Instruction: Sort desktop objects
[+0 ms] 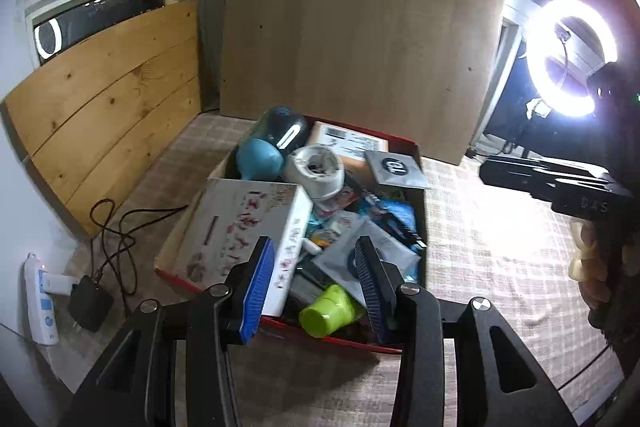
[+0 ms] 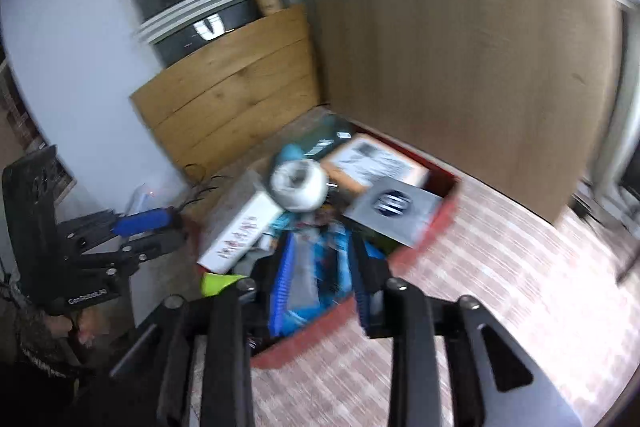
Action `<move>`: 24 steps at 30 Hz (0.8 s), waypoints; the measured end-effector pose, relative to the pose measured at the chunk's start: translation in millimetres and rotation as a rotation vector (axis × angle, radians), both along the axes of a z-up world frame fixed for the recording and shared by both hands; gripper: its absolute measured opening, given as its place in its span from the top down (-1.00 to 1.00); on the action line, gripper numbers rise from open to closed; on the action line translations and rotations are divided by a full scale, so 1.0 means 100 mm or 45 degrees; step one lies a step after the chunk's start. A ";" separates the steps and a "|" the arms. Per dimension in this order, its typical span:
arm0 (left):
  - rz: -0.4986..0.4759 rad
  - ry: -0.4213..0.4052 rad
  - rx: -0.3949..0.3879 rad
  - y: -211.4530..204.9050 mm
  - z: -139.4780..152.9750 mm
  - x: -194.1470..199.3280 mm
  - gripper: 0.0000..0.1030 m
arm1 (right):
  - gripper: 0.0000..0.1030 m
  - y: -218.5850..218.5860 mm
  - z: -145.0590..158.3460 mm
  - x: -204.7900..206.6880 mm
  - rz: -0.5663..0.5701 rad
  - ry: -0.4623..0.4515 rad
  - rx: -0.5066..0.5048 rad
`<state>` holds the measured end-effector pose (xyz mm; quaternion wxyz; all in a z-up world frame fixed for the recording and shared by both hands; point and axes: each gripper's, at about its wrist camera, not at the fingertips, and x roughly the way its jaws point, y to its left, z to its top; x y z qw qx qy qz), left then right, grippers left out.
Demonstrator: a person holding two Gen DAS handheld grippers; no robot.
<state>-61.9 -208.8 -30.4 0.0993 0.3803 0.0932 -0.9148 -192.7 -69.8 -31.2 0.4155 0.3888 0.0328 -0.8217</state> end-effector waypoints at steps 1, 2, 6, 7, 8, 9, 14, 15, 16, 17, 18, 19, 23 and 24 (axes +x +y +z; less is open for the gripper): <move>-0.010 0.001 -0.008 0.06 0.01 -0.02 0.19 | 0.34 0.09 -0.01 0.01 -0.024 -0.008 0.005; -0.011 0.001 -0.015 0.10 0.02 -0.02 0.17 | 0.34 0.18 -0.01 0.02 -0.047 -0.014 0.008; -0.023 0.013 -0.029 0.29 0.10 -0.05 -0.09 | 0.30 0.49 -0.01 0.10 -0.135 -0.007 0.052; -0.028 0.017 -0.040 0.34 0.13 -0.05 -0.11 | 0.26 0.57 -0.01 0.11 -0.158 -0.004 0.062; -0.032 0.021 -0.052 0.39 0.16 -0.04 -0.17 | 0.22 0.65 0.00 0.15 -0.187 0.001 0.069; -0.039 0.023 -0.060 0.44 0.18 -0.04 -0.21 | 0.21 0.73 0.01 0.18 -0.218 0.007 0.074; -0.064 0.033 -0.079 0.62 0.26 0.01 -0.34 | 0.09 1.04 0.06 0.38 -0.352 0.039 0.100; -0.065 0.033 -0.084 0.64 0.27 0.02 -0.39 | 0.05 1.08 0.07 0.42 -0.384 0.052 0.121; -0.067 0.034 -0.088 0.67 0.28 0.03 -0.40 | -0.05 1.13 0.08 0.48 -0.422 0.067 0.141; -0.068 0.034 -0.093 0.69 0.29 0.04 -0.41 | -0.09 1.18 0.08 0.52 -0.451 0.072 0.149; -0.069 0.035 -0.097 0.72 0.30 0.06 -0.44 | -0.10 1.23 0.08 0.56 -0.479 0.075 0.155; -0.070 0.035 -0.101 0.75 0.31 0.07 -0.45 | -0.11 1.28 0.08 0.60 -0.506 0.079 0.160; -0.083 0.031 -0.110 0.84 0.31 0.10 -0.46 | -0.18 1.49 0.08 0.70 -0.607 0.086 0.179; -0.088 0.029 -0.110 0.87 0.30 0.11 -0.46 | -0.18 1.55 0.08 0.71 -0.631 0.087 0.183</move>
